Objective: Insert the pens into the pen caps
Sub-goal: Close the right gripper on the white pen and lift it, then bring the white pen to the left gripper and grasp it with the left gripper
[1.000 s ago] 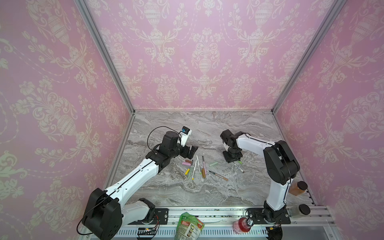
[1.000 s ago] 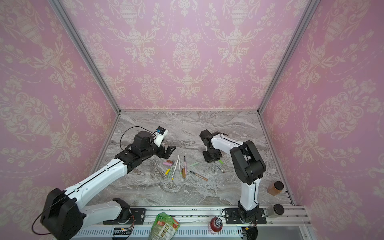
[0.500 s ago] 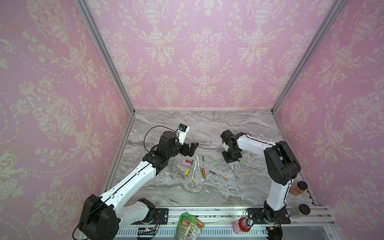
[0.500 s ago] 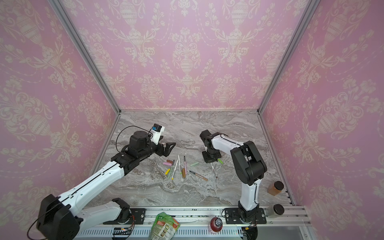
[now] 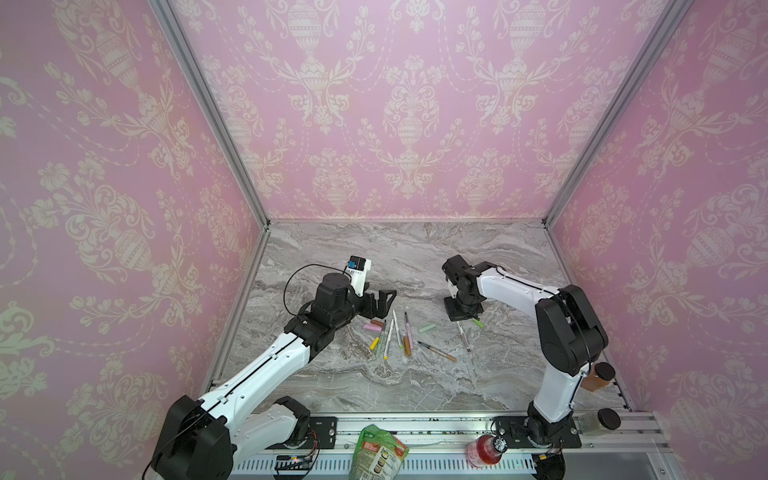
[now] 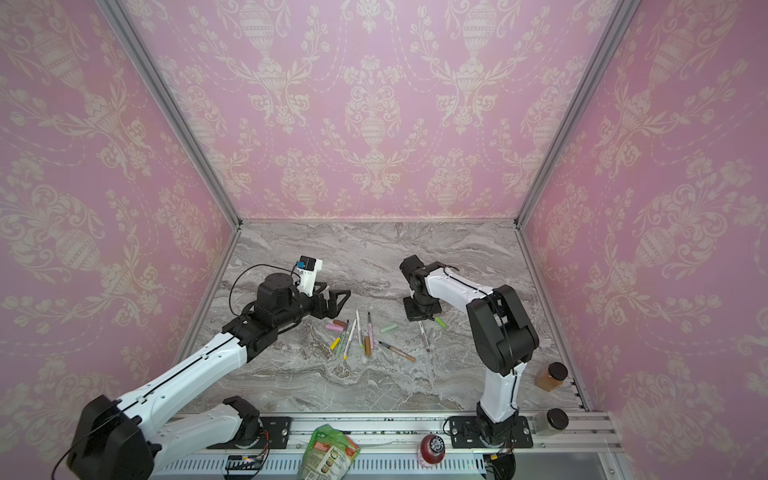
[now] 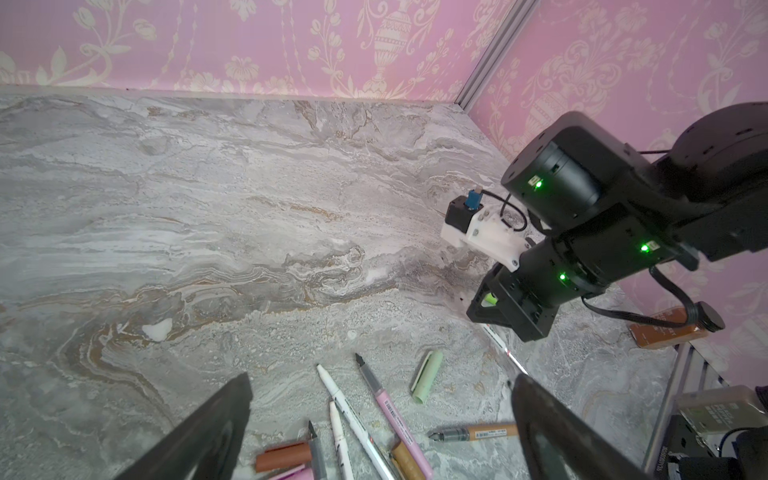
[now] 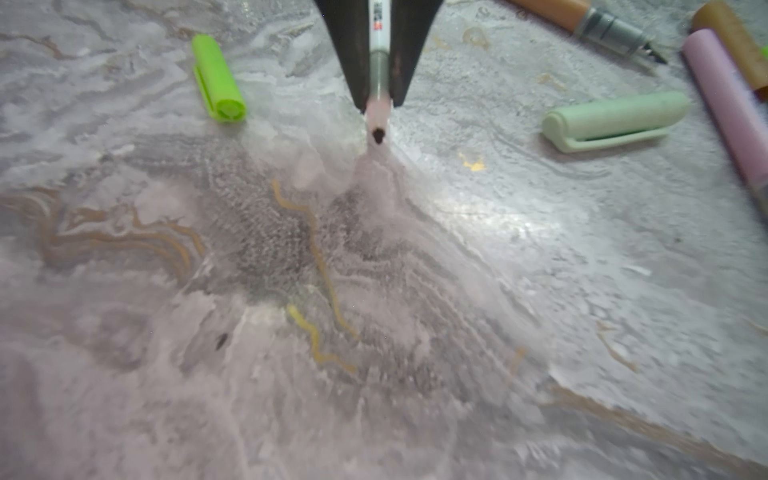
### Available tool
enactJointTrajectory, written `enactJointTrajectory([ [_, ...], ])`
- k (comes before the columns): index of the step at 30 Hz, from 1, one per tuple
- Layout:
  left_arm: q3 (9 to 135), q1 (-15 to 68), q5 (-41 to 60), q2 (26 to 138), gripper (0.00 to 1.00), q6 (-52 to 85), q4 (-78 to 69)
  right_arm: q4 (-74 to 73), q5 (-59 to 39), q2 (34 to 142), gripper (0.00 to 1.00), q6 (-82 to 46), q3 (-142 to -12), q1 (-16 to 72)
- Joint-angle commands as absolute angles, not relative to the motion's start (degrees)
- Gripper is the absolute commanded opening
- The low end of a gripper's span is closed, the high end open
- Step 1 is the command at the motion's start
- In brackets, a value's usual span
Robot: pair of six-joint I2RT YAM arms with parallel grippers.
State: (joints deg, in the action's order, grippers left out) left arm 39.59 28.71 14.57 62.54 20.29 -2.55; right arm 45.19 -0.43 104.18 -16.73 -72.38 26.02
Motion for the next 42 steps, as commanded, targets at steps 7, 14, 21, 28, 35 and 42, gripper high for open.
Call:
enactJointTrajectory([
  [7,37.56,29.27,24.92,62.04,0.99,28.61,-8.36,41.34,-5.72,95.18,0.00,-25.71,-75.32,26.50],
  [14,38.44,30.60,33.21,67.91,0.99,36.66,-14.83,34.58,-10.16,88.77,0.00,-33.32,-74.64,26.46],
  [21,40.67,33.89,35.00,74.57,0.99,40.61,-18.64,28.99,-13.08,83.87,0.00,-39.76,-73.36,26.63],
  [28,41.51,36.44,34.63,79.40,0.96,43.77,-25.22,26.25,-14.84,82.39,0.00,-42.70,-72.16,27.72],
  [35,44.88,38.03,34.09,81.89,0.91,44.96,-28.35,23.97,-15.20,81.87,0.00,-44.35,-70.80,29.13],
  [42,45.98,38.94,33.27,84.67,0.74,44.69,-28.43,21.99,-15.64,81.20,0.00,-45.68,-69.90,29.80],
])
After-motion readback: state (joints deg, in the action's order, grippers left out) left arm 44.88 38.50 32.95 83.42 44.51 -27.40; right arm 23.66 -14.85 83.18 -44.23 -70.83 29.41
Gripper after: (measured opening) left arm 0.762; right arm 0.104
